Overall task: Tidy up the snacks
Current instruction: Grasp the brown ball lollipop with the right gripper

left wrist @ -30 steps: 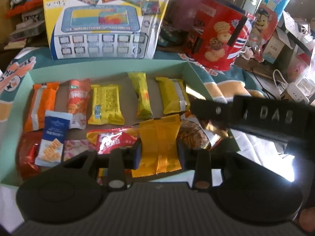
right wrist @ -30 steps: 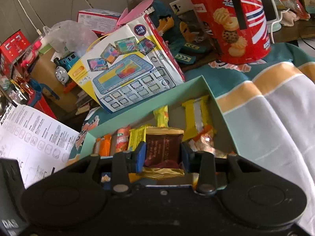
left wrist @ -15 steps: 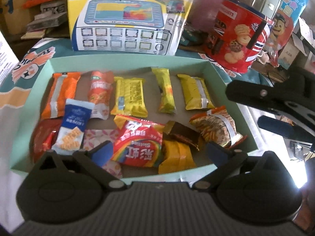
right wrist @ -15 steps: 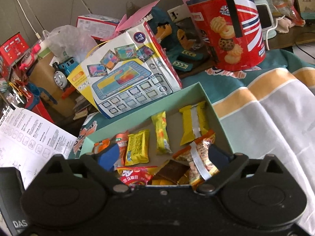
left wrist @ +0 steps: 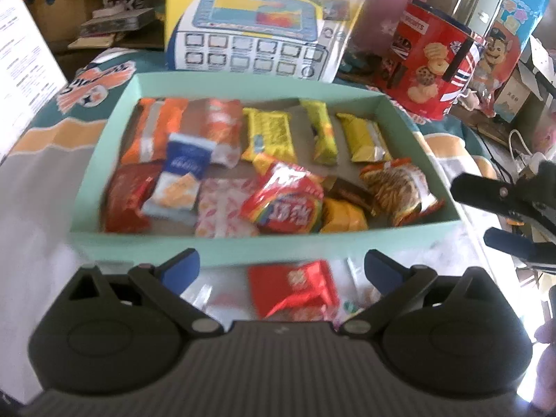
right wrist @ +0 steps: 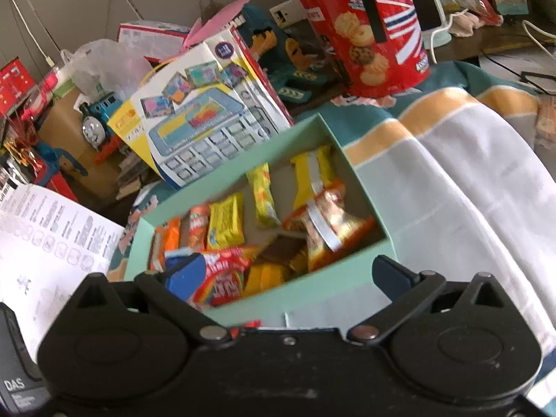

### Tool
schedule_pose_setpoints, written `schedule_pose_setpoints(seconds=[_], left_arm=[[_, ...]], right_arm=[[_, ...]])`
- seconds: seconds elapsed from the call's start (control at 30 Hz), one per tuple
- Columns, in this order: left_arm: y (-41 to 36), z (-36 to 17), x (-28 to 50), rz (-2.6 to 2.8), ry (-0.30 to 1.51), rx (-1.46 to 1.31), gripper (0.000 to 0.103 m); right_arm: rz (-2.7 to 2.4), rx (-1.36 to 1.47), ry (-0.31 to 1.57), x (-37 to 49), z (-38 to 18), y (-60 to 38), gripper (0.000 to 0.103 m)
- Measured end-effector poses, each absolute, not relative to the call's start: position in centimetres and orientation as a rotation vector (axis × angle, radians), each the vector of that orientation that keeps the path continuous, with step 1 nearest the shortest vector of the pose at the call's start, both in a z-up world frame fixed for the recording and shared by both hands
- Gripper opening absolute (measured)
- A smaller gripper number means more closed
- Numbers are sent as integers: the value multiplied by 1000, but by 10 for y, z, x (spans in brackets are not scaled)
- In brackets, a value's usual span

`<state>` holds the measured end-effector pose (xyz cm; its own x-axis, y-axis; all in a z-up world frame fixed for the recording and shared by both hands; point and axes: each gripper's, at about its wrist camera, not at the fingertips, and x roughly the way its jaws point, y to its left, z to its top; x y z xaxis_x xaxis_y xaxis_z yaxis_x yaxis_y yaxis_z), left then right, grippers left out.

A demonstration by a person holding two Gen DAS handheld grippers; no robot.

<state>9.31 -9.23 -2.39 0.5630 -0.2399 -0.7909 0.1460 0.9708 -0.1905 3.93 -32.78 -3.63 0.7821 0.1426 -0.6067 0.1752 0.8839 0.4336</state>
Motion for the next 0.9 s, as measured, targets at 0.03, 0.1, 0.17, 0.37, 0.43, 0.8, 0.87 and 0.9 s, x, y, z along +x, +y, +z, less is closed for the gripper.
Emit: schedule_pose_setpoints(seconds=[0.03,0.1,0.17,0.37,0.43,0.8,0.87,0.9], left_arm=[[-89,-25,90,-225,950,-110,103],[-85,-28,85,-218,959,-110,103],[-83,-32,80,-215,965,-102,103],[-79,-45,69,-208,980,-50,103],[-74,-50,67,-200,994,-41,103],[-55,-58,67,-149,983,-37,102],[-53,-59,66,-152,979,-26,100],[-52,-59,65,-153,977,-19,99]], right_arm=[[-13,497,700,36,-38,-328,103],[-16,501,716,30,-43,-328,103],[-21,505,736,24,-48,-328,103],[-40,512,776,10,-62,-331,103],[-45,512,796,7,-66,-334,103],[-27,406,851,23,-89,-311,60],[-19,365,867,26,-96,-303,47],[-21,337,872,28,-99,-299,45]])
